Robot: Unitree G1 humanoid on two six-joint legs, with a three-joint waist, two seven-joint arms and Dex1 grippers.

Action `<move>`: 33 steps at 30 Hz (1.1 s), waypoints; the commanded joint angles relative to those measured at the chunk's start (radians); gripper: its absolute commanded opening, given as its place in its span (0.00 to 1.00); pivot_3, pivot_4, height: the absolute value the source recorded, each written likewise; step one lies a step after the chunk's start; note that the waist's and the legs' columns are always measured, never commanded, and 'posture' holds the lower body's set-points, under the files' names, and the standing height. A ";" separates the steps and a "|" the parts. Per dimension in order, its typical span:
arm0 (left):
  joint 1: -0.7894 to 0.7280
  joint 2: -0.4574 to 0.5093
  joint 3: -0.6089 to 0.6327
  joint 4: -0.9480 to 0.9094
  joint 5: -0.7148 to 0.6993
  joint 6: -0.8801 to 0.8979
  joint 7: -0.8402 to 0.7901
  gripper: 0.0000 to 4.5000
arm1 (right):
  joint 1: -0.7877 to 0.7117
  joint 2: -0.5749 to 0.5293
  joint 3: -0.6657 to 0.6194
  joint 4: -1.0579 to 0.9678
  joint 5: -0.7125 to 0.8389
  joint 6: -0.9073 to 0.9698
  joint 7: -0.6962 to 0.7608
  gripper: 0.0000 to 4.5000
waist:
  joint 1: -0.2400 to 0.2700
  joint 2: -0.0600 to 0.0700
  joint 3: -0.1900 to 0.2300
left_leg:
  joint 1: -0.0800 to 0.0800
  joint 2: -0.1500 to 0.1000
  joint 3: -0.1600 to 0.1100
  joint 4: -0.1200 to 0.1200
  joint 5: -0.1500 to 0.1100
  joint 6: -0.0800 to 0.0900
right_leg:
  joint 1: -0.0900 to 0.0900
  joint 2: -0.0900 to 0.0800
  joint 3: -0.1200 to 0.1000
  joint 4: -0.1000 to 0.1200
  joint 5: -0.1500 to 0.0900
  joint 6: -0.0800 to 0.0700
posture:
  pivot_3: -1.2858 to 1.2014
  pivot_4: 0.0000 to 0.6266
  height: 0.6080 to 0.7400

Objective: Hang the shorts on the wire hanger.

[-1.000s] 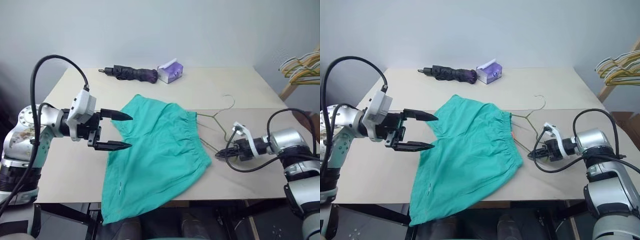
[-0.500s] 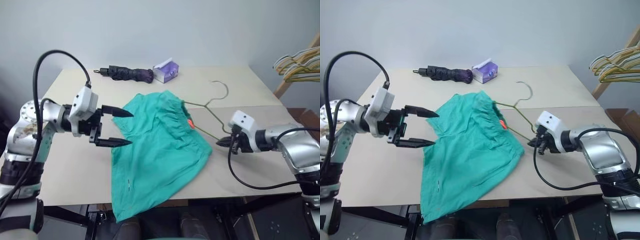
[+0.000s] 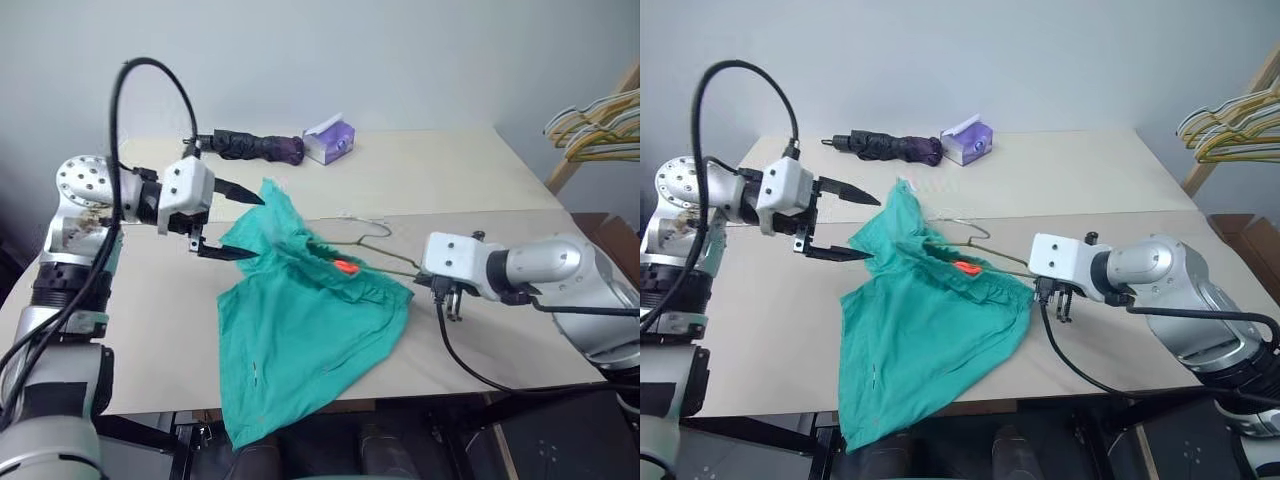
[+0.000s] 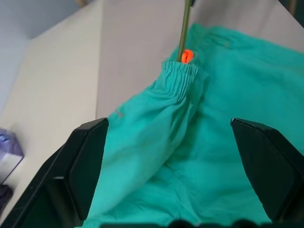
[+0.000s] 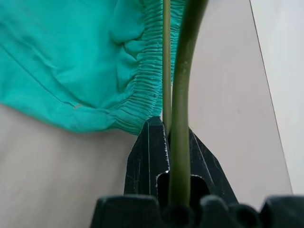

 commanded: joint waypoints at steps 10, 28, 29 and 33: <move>-0.126 -0.093 -0.164 0.284 0.171 -0.329 0.007 0.95 | -0.079 -0.010 -0.021 -0.054 0.022 -0.020 0.080 0.00 | -0.006 0.000 0.000 | 0.000 0.000 0.000 0.001 0.000 0.000 | 0.000 0.000 0.000 0.001 0.000 0.000 | 0.47 0.02 1.00; -0.116 -0.178 -0.099 0.303 0.169 -0.288 0.053 0.01 | -0.057 -0.049 -0.127 -0.140 0.210 0.082 0.138 0.00 | -0.054 0.000 -0.001 | 0.000 0.000 -0.001 0.001 0.000 0.000 | 0.000 0.000 0.000 0.003 0.000 0.000 | 0.46 0.01 1.00; -0.112 -0.179 -0.093 0.295 0.167 -0.269 0.060 0.01 | -0.045 -0.051 -0.133 -0.141 0.211 0.062 0.139 0.00 | -0.053 0.000 -0.001 | 0.000 0.000 -0.002 0.001 0.000 0.000 | 0.000 0.000 0.000 0.003 0.000 0.000 | 0.46 0.01 1.00; -0.089 -0.176 -0.074 0.251 0.135 -0.212 0.030 0.00 | -0.008 -0.046 -0.160 -0.128 0.213 0.036 0.126 0.06 | -0.054 -0.001 -0.001 | 0.000 0.000 -0.002 0.002 0.000 0.000 | 0.000 0.000 0.000 0.003 0.000 0.001 | 0.46 0.01 1.00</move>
